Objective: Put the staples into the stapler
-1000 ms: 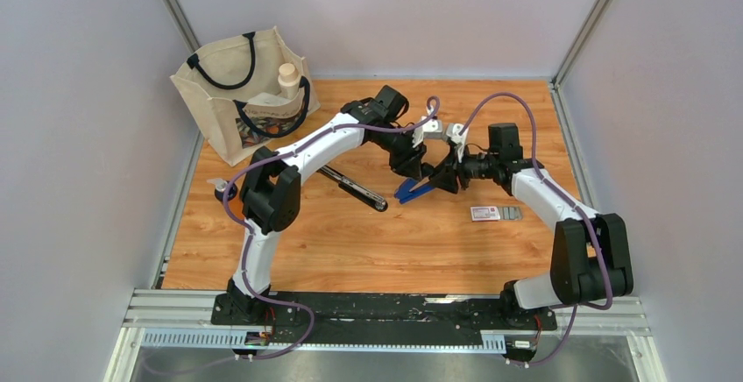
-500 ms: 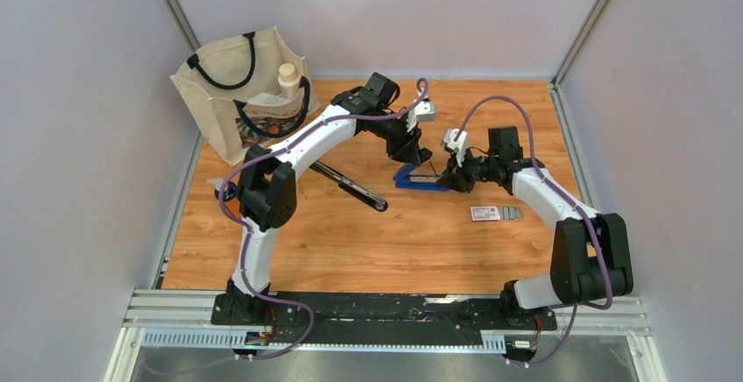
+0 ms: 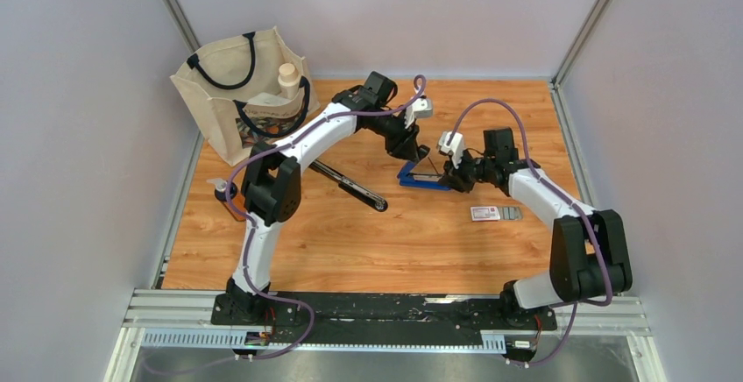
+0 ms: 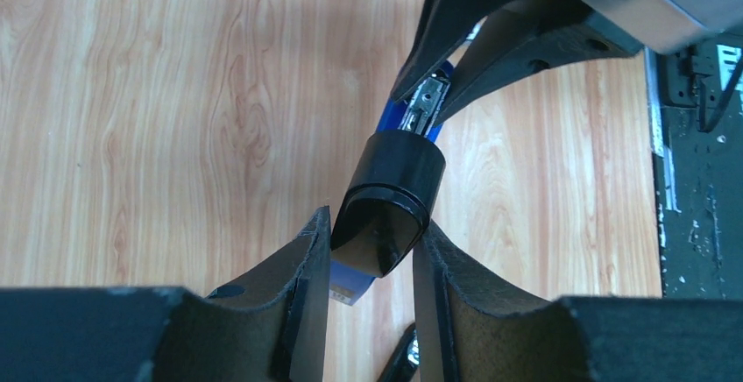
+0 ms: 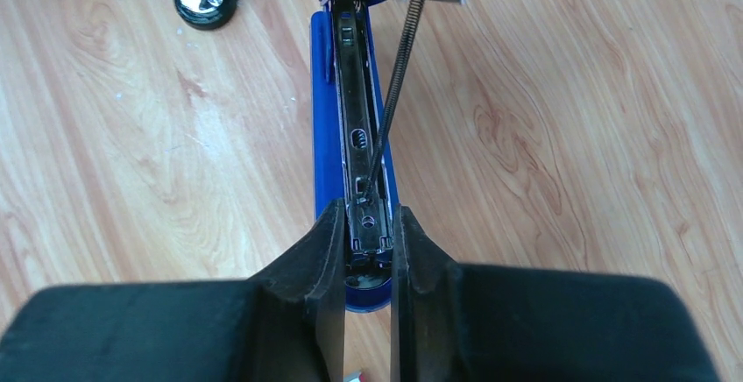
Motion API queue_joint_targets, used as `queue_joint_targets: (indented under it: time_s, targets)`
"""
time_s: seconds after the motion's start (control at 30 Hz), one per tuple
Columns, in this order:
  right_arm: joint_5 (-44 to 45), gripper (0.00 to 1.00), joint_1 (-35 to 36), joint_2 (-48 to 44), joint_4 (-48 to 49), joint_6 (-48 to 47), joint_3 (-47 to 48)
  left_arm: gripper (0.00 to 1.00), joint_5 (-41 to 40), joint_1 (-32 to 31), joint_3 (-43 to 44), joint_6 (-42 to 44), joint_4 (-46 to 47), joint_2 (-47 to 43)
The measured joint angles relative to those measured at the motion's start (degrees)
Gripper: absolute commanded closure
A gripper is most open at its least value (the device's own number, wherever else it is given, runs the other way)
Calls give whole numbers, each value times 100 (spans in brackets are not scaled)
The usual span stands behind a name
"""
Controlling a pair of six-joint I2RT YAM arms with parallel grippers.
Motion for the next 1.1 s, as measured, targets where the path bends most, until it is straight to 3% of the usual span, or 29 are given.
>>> queue_joint_targets:
  time_s: [0.2, 0.77, 1.1]
  targets:
    - [693, 100, 308, 315, 48, 17, 101, 100, -70, 120, 166, -144, 44, 380]
    - [1934, 100, 831, 1088, 68, 24, 708, 100, -643, 407, 140, -629, 455, 332]
    - [2682, 100, 905, 1451, -280, 42, 765, 100, -1818, 892, -533, -1027, 848, -2]
